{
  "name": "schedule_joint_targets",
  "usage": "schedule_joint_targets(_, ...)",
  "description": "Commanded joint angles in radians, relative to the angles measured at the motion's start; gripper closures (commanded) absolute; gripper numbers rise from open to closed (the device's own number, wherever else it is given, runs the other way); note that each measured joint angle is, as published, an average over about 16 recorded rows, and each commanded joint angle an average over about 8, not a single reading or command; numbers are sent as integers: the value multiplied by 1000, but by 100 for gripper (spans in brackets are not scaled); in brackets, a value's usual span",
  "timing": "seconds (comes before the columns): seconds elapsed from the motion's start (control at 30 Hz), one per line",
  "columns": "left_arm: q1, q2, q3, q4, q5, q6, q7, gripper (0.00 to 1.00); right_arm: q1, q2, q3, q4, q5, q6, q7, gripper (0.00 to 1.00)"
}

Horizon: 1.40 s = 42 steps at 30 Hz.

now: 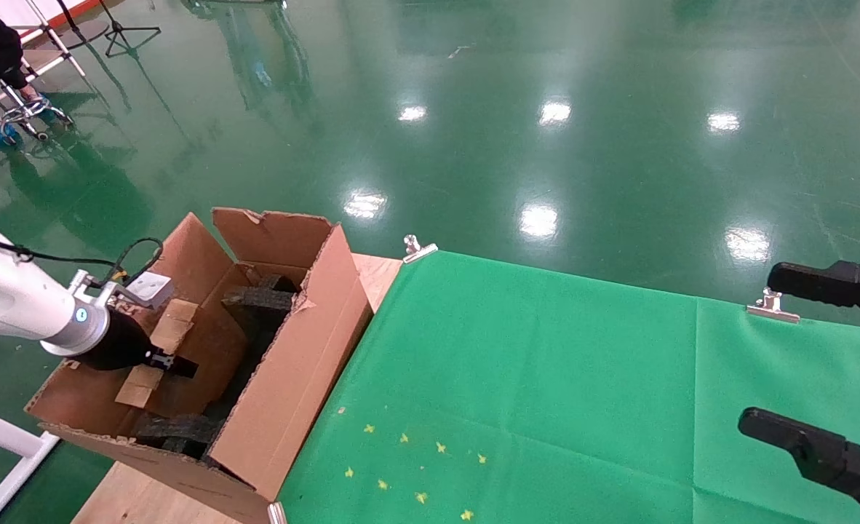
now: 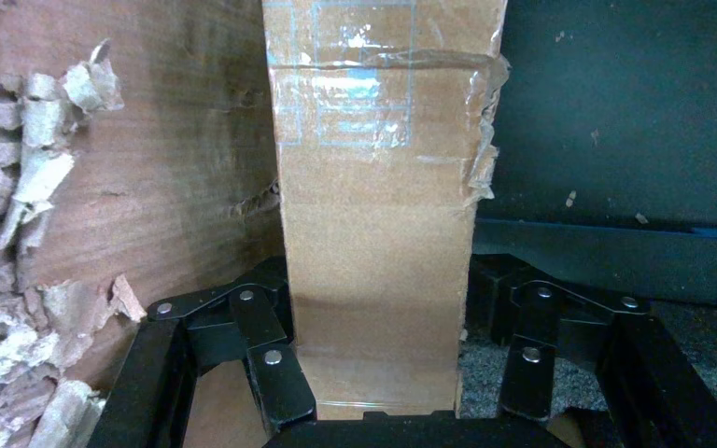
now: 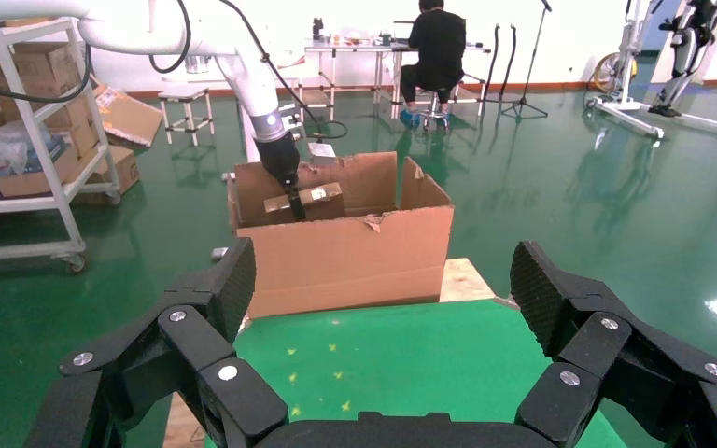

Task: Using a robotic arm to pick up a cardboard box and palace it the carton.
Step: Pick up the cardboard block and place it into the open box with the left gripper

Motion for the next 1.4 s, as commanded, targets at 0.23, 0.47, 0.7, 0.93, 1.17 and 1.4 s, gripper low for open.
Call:
schedule_joint_targets(0.23, -9, -3, 1, 1, 1, 2, 0, 0, 0, 0, 0, 0, 0, 0, 0, 0)
schedule_joint_targets(0.47, -29, -8, 6, 2, 8, 8, 3, 0, 0, 0, 0, 0, 0, 0, 0, 0)
schedule_joint_targets(0.7, -51, -14, 6, -3, 7, 14, 11, 0, 0, 0, 0, 0, 0, 0, 0, 0)
schedule_joint_targets(0.93, -106, -25, 1, -15, 0, 26, 19, 0, 0, 0, 0, 0, 0, 0, 0, 0)
schedule_joint_targets(1.17, -216, -57, -29, -35, -42, 72, 14, 0, 0, 0, 0, 0, 0, 0, 0, 0)
schedule_joint_targets(1.4, -360, -113, -87, -66, -124, 186, -17, 0, 0, 0, 0, 0, 0, 0, 0, 0)
